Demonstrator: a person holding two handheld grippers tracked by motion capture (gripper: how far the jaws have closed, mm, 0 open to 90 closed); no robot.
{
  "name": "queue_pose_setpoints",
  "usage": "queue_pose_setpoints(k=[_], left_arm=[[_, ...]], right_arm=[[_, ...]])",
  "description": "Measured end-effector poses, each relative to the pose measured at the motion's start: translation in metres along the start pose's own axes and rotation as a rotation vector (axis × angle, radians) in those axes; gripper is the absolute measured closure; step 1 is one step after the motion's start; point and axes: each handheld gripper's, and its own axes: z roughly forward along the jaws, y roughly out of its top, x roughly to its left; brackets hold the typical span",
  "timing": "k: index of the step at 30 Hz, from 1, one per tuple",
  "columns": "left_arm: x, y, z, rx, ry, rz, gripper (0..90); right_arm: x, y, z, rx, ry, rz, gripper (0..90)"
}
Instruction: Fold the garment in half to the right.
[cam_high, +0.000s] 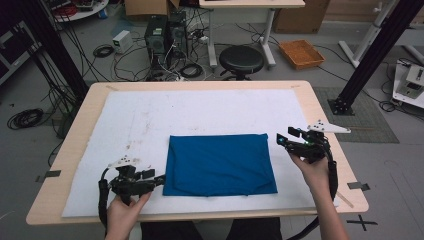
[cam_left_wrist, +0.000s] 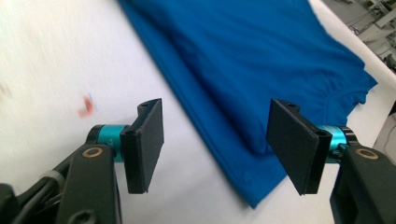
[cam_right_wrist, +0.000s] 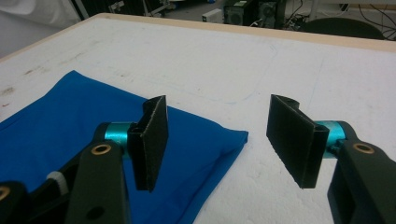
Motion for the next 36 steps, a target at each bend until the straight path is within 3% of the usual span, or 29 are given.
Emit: queue_pose_setpoints(k=[2,6,19,27,31,36], left_arm=[[0.001,-0.003,0.003,0.022,0.003,-0.030,39.2],[0.001,-0.005,0.007,0.009,-0.006,-0.054,41.2],[-0.019,-0.001,0.024,0.030,0.002,-0.025,41.2],[-0.029,-0.001,0.032,0.044,0.031,0.009,56.3],[-0.031,-0.001,0.033,0.041,0.064,0.005,65.5],[-0.031,-0.003,0.033,0.040,0.066,0.013,70.1]], right_arm=[[0.001,0.000,0.001,0.003,0.000,-0.003,38.7],[0.003,0.000,0.002,0.002,0.002,-0.009,38.7],[0.006,0.000,0.005,0.009,0.008,-0.010,38.7],[0.017,0.000,0.014,0.017,0.031,-0.032,38.9],[0.029,0.003,0.024,0.028,0.049,-0.055,39.8],[0.048,0.009,0.040,0.039,0.074,-0.087,40.1]])
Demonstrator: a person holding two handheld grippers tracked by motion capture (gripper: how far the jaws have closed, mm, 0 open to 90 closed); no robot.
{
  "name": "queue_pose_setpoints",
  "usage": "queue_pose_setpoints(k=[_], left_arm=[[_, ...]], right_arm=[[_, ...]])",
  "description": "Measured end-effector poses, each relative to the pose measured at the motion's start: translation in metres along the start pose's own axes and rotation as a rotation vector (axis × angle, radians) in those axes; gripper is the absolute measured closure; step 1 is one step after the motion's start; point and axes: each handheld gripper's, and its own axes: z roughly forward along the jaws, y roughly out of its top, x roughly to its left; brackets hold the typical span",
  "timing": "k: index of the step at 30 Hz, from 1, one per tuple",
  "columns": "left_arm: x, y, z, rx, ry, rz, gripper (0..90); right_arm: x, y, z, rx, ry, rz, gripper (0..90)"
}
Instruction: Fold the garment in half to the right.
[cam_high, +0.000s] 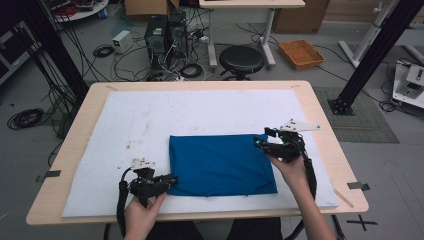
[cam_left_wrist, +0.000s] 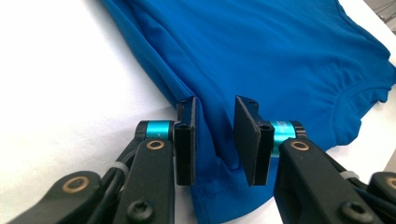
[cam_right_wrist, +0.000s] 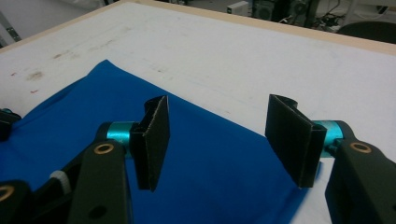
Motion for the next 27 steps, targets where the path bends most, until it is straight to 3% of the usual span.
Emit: queue_pose_setpoints(k=[3,9,14,15,18,19,20,22,23,24,25,27], left_arm=[[-0.001,0.000,0.000,-0.002,0.002,-0.002,70.1],[-0.001,-0.002,0.001,-0.010,0.009,-0.001,73.7],[0.001,-0.002,0.001,-0.012,0.002,-0.017,77.5],[0.002,-0.002,0.000,-0.011,0.003,-0.018,77.5],[0.001,-0.002,0.000,-0.012,0.005,-0.012,78.1],[0.001,-0.002,0.000,-0.013,0.005,-0.008,78.0],[0.001,-0.002,0.000,-0.012,0.005,-0.007,78.0],[0.002,-0.002,0.001,-0.014,0.006,-0.009,78.2],[0.001,-0.003,0.000,-0.013,0.009,0.000,78.2],[0.000,-0.003,0.001,-0.016,0.015,0.002,78.2],[0.000,-0.003,0.000,-0.016,0.019,0.002,78.2],[-0.001,-0.003,0.001,-0.016,0.022,0.003,78.3]], right_arm=[[0.007,0.004,0.009,0.005,0.017,0.002,40.0],[0.033,0.024,0.047,0.033,0.070,-0.015,46.1],[0.068,0.047,0.103,0.125,0.082,-0.074,53.2],[0.068,0.047,0.103,0.125,0.082,-0.074,53.2],[0.082,0.054,0.130,0.151,0.114,-0.072,56.0],[0.089,0.057,0.146,0.165,0.138,-0.055,57.0],[0.089,0.057,0.146,0.165,0.138,-0.055,57.0],[0.098,0.062,0.168,0.188,0.161,-0.063,58.4],[0.098,0.062,0.168,0.188,0.161,-0.063,58.4],[0.101,0.063,0.182,0.216,0.176,-0.076,58.4],[0.101,0.063,0.182,0.216,0.176,-0.076,58.4],[0.106,0.066,0.198,0.227,0.202,-0.083,60.4]])
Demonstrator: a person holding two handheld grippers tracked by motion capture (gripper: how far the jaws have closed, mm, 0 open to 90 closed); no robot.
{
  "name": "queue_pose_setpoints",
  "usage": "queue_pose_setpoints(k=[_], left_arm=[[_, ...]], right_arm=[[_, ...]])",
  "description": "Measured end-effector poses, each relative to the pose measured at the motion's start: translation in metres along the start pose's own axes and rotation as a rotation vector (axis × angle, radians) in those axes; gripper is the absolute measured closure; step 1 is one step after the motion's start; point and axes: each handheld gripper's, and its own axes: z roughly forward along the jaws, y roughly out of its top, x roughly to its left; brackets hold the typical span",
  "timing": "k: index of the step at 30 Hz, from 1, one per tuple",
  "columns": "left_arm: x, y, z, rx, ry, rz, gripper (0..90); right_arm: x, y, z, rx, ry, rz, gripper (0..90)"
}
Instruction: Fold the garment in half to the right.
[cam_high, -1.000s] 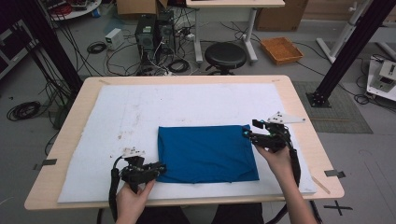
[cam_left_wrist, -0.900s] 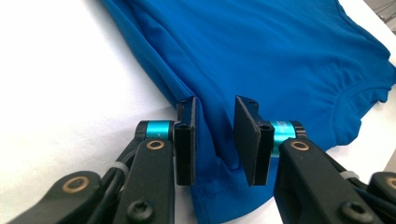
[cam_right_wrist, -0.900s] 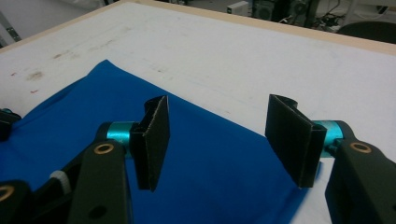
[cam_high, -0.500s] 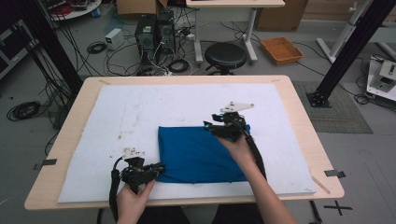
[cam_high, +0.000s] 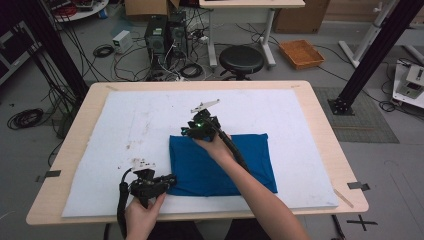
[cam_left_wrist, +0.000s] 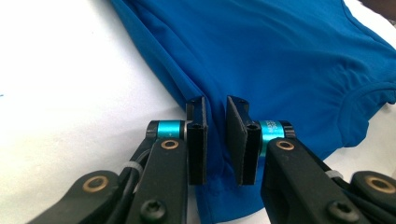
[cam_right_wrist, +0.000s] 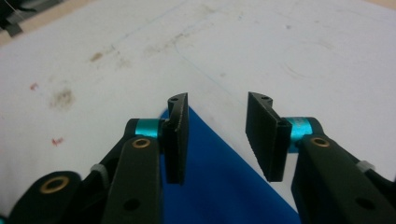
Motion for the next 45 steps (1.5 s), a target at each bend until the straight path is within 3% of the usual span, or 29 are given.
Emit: queue_pose_setpoints(k=[2,5,8,13,18,21,26,31,38,45], left_arm=[[0.000,0.000,0.000,-0.002,0.002,-0.002,78.7],[-0.001,0.000,0.000,-0.004,0.008,0.000,79.0],[-0.001,0.000,0.000,-0.002,0.009,0.007,78.9],[0.000,-0.002,0.000,-0.011,0.003,0.002,78.8],[0.000,-0.002,0.000,-0.011,0.003,-0.002,78.6],[0.000,-0.002,0.000,-0.011,0.003,-0.004,78.6],[-0.001,-0.002,0.000,-0.011,0.005,0.002,78.6],[-0.001,-0.001,-0.001,-0.011,-0.003,0.002,81.8],[-0.005,0.004,-0.007,-0.037,-0.025,0.034,84.8],[-0.037,0.026,-0.017,-0.086,-0.078,0.130,85.1]], right_arm=[[-0.001,0.002,0.006,0.000,0.016,0.006,60.8],[0.002,0.009,0.026,0.061,0.037,-0.016,63.2],[0.007,0.014,0.040,0.057,0.049,-0.027,65.6],[0.019,0.018,0.062,0.118,0.019,-0.049,70.0],[0.020,0.014,0.073,0.159,0.015,-0.041,70.7],[0.019,0.012,0.077,0.188,0.008,-0.060,76.6],[0.022,0.012,0.078,0.182,0.022,-0.079,86.0],[0.020,0.014,0.074,0.169,0.029,-0.074,88.0],[0.015,0.025,0.047,0.077,0.069,-0.040,87.9],[0.000,0.031,0.001,-0.016,0.118,0.009,87.9]])
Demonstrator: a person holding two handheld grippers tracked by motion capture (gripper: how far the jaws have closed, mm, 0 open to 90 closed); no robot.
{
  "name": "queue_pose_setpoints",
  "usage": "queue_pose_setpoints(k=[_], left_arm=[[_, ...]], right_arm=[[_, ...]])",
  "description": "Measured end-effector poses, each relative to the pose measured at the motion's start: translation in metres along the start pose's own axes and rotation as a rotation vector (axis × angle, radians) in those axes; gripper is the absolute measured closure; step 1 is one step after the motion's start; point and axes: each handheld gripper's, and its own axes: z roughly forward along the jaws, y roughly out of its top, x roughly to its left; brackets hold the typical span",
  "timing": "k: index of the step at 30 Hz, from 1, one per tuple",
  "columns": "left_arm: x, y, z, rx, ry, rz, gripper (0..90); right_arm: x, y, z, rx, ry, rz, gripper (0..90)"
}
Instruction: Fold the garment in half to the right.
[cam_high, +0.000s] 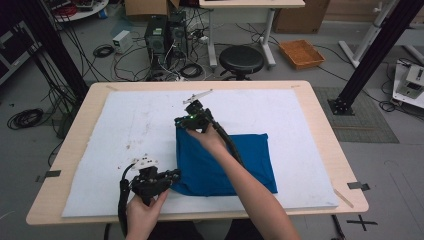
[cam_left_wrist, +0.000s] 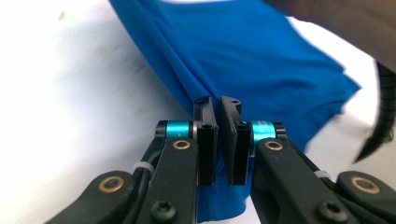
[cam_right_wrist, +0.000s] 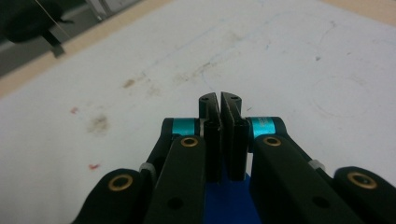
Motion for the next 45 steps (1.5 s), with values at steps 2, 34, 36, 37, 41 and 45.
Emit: queue_pose_setpoints(k=[2,34,36,37,41,45], left_arm=[[-0.012,0.009,0.002,-0.011,-0.026,0.027,85.1],[-0.140,0.039,0.171,0.148,-0.173,0.201,85.1],[-0.143,0.039,0.175,0.144,-0.172,0.203,85.0],[-0.144,0.040,0.177,0.147,-0.172,0.206,84.9],[-0.151,0.039,0.183,0.144,-0.188,0.219,81.0],[-0.152,0.034,0.186,0.128,-0.239,0.222,63.5]], right_arm=[[-0.006,0.000,-0.016,-0.024,0.021,0.022,87.9],[-0.119,-0.105,-0.173,-0.010,-0.172,0.164,87.9],[-0.123,-0.109,-0.176,-0.005,-0.189,0.173,87.9],[-0.125,-0.111,-0.176,0.000,-0.201,0.174,87.9],[-0.129,-0.118,-0.177,0.016,-0.245,0.181,86.6],[-0.130,-0.123,-0.180,0.019,-0.307,0.201,77.3]])
